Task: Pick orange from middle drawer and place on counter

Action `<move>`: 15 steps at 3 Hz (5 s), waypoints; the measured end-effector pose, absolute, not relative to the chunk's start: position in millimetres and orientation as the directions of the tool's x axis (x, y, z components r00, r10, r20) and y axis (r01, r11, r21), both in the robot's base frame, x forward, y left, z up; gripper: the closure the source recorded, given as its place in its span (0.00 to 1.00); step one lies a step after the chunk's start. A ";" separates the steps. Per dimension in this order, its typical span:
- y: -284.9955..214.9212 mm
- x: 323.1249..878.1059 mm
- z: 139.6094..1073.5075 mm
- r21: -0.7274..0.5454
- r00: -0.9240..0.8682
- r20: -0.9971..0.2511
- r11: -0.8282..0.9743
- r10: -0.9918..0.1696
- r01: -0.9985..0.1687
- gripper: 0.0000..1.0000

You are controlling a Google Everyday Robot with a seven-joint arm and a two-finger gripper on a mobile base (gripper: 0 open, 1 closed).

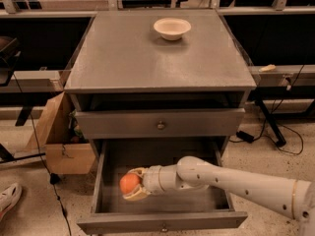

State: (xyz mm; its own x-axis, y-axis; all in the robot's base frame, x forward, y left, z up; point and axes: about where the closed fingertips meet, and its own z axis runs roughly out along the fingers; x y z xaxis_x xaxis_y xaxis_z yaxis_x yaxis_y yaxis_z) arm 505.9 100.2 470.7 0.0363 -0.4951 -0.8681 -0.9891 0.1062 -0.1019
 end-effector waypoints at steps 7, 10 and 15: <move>137.4 607.9 897.1 -0.665 0.312 -0.492 0.120 -0.813 -0.737 1.00; 5.8 703.1 874.2 -0.633 0.068 -0.537 0.349 -0.841 -0.691 1.00; -72.6 749.7 881.4 -0.497 -0.117 -0.702 0.601 -0.702 -0.626 0.11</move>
Offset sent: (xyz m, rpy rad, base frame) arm 0.0114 -0.0220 0.3320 -0.2234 -0.3800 -0.0016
